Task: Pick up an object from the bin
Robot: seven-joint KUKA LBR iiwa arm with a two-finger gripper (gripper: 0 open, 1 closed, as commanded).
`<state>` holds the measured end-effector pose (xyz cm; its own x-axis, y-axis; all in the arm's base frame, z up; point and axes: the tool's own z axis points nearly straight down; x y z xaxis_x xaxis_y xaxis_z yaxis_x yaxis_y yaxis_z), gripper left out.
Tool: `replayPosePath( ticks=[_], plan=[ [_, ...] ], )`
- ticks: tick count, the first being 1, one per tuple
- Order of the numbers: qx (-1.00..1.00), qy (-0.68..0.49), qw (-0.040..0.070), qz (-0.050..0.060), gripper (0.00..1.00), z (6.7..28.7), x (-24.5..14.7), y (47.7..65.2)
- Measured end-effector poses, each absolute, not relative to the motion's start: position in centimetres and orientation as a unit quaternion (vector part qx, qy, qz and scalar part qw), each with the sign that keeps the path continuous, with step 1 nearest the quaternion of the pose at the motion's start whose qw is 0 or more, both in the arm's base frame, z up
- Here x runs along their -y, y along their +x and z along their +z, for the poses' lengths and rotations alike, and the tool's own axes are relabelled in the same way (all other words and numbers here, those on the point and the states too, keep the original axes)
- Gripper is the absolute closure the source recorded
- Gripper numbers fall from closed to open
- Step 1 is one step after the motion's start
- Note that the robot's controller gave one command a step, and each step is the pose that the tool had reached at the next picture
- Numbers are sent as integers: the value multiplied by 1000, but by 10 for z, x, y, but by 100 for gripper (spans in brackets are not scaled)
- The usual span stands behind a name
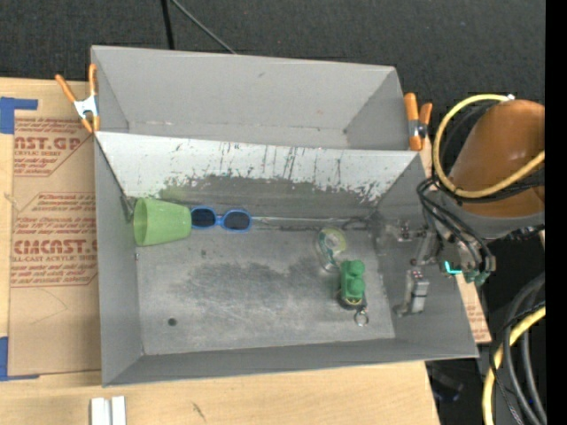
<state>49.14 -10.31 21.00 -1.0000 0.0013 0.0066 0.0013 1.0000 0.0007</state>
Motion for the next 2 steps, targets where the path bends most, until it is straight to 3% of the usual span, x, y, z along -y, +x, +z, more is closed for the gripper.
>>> replayPosePath(
  ticks=[1, 2],
  plan=[
    [985, 171, -1, -1, 0, 98, 94, 525],
    [985, 170, -1, 0, 100, 99, 94, 525]
  ],
)
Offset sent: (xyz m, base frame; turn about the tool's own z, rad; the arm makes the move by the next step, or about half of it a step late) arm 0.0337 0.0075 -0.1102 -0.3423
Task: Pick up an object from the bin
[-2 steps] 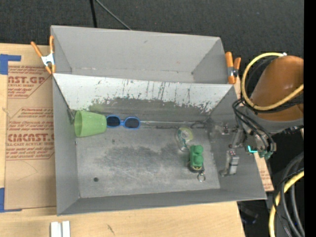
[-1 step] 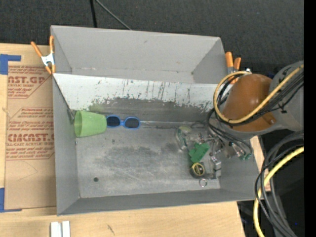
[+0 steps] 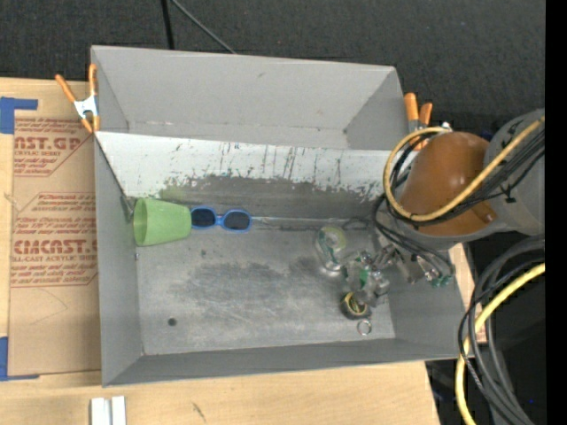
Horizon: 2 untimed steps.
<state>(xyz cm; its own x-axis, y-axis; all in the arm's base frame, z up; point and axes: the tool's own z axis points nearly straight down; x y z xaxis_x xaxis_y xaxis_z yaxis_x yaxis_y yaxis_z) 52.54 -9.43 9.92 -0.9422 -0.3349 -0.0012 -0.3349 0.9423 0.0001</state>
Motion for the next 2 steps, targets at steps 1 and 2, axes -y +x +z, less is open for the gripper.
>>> replayPosePath(
  ticks=[1, 2],
  plan=[
    [-985, -170, 1, 0, 0, 99, 94, 525],
    [-981, -196, -1, 1, 0, 68, 116, 510]
  ],
)
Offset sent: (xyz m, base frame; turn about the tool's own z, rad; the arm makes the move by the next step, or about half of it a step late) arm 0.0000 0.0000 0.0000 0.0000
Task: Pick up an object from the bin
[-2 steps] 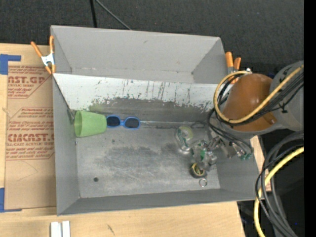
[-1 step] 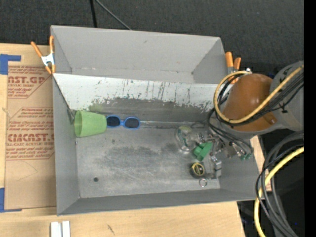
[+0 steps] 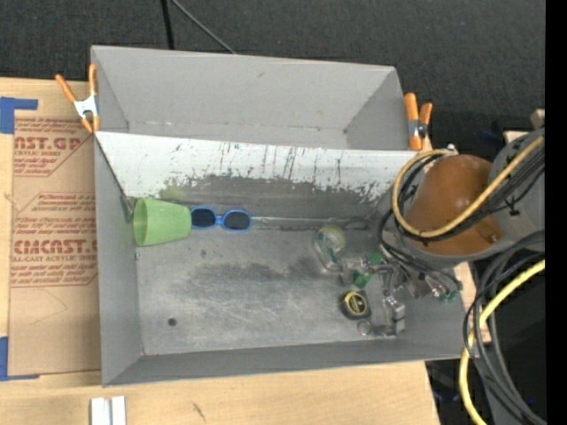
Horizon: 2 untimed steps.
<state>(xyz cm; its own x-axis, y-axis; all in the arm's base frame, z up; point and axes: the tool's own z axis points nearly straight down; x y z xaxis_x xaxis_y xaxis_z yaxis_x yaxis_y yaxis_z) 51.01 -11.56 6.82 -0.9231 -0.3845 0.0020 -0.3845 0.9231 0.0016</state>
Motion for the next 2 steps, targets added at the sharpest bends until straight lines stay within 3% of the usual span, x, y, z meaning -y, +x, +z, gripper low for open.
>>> replayPosePath(
  ticks=[1, 2],
  plan=[
    [981, 196, -2, 1, 100, 71, 115, 512],
    [983, 184, -4, 1, 100, 133, 123, 543]
  ],
)
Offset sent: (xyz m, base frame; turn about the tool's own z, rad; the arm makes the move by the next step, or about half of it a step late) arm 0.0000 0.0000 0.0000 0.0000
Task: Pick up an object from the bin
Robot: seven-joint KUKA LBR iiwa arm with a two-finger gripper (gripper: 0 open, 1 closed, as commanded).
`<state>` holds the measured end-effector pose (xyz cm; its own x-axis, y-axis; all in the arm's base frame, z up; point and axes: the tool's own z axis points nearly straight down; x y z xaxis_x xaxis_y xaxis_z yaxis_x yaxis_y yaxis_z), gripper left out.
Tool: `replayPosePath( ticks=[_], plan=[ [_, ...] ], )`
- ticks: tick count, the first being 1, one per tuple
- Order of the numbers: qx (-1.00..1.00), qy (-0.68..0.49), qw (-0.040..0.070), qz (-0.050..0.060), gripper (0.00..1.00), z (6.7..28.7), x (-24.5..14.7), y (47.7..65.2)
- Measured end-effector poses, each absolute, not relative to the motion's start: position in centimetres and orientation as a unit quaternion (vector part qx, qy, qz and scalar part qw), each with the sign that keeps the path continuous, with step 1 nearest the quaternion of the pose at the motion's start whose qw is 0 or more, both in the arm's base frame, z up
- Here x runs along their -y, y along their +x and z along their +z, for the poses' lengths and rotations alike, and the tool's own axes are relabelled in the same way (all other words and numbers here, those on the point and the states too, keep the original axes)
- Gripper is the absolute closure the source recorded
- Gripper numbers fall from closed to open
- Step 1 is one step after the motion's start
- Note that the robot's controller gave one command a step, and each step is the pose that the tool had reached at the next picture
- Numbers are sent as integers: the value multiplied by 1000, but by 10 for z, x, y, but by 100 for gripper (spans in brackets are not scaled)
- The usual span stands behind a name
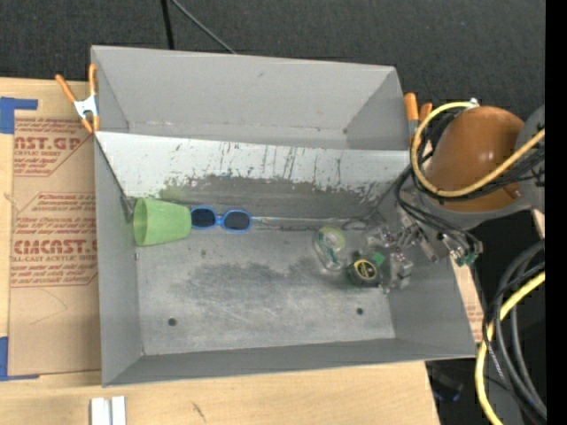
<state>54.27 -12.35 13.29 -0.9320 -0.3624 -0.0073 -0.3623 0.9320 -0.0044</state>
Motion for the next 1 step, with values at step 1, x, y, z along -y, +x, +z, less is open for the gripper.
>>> replayPosePath(
  ticks=[1],
  plan=[
    [-981, -193, 5, -2, 100, 238, 109, 537]
  ],
)
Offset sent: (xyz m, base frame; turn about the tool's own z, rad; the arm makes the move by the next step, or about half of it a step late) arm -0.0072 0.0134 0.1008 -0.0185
